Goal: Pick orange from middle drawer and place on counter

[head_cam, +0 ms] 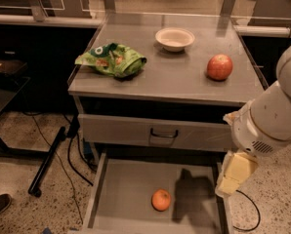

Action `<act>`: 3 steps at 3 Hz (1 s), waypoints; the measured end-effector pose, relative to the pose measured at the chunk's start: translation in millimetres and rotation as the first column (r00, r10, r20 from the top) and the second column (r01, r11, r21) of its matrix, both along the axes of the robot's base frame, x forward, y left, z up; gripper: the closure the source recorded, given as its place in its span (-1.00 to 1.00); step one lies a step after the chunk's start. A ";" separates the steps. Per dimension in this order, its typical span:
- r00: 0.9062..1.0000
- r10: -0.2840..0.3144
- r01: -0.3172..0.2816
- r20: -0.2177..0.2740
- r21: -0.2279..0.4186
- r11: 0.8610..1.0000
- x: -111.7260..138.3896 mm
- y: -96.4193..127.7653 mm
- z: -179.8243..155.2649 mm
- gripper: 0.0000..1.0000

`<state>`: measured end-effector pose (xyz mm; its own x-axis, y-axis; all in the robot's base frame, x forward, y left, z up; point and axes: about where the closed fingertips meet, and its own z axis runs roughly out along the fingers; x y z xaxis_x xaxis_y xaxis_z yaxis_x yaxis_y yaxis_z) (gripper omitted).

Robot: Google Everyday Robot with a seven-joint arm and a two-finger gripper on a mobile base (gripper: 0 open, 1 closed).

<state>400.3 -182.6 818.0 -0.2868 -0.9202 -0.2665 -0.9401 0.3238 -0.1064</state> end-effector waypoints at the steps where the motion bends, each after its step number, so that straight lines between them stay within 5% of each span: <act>1: 0.999 0.014 -0.012 -0.043 0.063 0.998 -8.2 19.8 -44.2 -1.00; 3: 0.992 -0.022 0.042 -0.128 0.159 0.986 5.6 36.4 -125.4 -1.00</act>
Offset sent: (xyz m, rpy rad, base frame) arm 0.0111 0.0378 -0.1486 0.2197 0.0973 -0.0317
